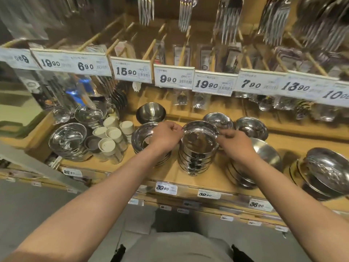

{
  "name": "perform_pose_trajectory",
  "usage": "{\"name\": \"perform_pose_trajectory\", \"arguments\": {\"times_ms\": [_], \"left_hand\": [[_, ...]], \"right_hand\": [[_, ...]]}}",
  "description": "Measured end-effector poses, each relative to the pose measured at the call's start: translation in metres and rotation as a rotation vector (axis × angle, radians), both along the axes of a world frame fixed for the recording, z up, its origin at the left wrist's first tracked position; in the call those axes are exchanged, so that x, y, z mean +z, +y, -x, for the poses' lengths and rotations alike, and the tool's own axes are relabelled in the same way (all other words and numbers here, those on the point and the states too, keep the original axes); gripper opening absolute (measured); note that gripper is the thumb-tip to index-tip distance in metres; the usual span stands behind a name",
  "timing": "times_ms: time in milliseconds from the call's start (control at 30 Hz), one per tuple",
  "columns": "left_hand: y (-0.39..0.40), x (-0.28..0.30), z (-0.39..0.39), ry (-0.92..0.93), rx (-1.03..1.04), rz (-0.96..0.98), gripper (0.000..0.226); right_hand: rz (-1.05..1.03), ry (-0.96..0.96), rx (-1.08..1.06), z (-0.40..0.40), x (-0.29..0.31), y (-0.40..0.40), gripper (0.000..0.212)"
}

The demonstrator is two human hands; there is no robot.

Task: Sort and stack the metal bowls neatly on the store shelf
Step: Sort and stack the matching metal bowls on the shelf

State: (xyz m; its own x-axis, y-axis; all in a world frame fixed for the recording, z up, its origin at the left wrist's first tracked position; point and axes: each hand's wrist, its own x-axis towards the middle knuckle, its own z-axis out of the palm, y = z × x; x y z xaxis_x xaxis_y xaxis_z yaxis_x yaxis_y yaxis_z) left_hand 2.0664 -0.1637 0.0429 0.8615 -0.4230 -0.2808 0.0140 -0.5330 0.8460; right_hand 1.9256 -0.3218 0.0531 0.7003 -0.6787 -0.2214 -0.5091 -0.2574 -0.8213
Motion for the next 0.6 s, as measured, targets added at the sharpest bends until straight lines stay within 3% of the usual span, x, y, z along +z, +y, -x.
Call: {"name": "perform_pose_trajectory", "arguments": {"times_ms": [167, 433, 600], "left_hand": [[0.0005, -0.0022, -0.0029, 0.009, -0.024, 0.042, 0.006], [0.0012, -0.0006, -0.0072, 0.037, -0.063, 0.086, 0.011], [0.0009, 0.0008, -0.0106, 0.017, -0.077, 0.086, 0.012]], "right_hand": [[0.017, -0.026, -0.045, -0.0022, -0.0068, 0.0018, 0.037], [-0.053, -0.068, -0.074, -0.0022, -0.0059, 0.0051, 0.018], [-0.052, -0.054, -0.099, -0.0017, -0.0103, 0.0092, 0.018]]}}
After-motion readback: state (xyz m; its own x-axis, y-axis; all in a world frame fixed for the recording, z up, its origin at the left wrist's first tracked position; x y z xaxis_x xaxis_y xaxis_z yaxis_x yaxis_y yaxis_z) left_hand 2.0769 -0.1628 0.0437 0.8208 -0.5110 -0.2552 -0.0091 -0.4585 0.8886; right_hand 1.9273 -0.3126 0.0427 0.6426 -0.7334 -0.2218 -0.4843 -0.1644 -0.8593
